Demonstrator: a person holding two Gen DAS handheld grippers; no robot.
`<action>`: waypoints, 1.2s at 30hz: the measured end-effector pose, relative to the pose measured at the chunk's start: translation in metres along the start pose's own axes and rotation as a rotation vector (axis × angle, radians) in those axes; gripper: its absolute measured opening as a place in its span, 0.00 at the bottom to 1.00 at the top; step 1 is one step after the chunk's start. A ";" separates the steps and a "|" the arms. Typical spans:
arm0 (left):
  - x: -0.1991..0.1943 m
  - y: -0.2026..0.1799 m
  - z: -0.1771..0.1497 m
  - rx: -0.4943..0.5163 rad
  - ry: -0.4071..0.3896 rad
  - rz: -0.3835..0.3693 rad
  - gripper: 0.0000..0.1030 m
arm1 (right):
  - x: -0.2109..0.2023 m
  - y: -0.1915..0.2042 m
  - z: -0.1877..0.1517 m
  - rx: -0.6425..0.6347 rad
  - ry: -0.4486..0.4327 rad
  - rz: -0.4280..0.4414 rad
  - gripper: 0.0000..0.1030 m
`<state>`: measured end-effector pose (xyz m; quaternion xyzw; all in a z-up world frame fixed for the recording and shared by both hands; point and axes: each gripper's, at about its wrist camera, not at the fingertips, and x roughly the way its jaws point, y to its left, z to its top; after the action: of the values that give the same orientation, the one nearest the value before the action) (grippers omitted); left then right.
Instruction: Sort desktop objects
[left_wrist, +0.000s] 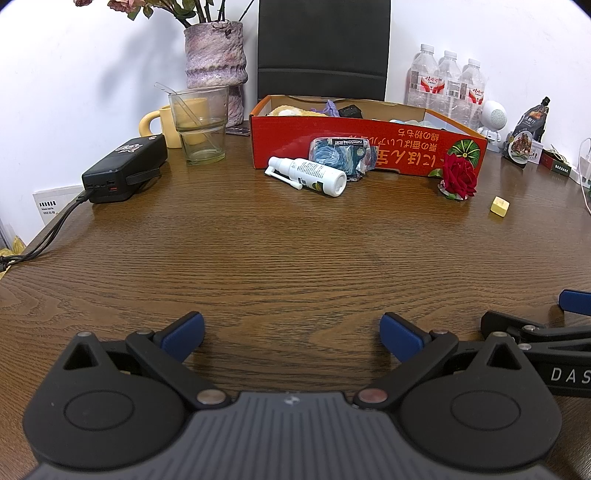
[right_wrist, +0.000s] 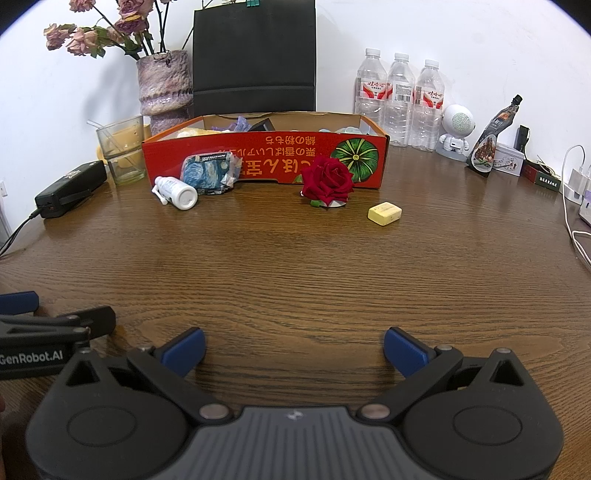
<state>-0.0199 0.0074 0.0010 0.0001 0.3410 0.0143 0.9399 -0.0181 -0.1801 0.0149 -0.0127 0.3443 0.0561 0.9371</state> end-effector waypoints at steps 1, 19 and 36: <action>0.000 0.000 0.000 0.000 0.000 0.000 1.00 | 0.000 0.000 0.000 0.000 0.000 0.000 1.00; 0.011 0.002 0.032 0.002 -0.007 -0.063 1.00 | 0.003 -0.003 0.007 -0.034 0.010 0.039 0.99; 0.130 -0.009 0.126 0.063 0.049 0.012 0.47 | 0.137 -0.040 0.127 -0.052 0.021 0.066 0.76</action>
<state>0.1611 0.0028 0.0138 0.0315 0.3643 0.0093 0.9307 0.1720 -0.1983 0.0229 -0.0261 0.3526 0.0960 0.9305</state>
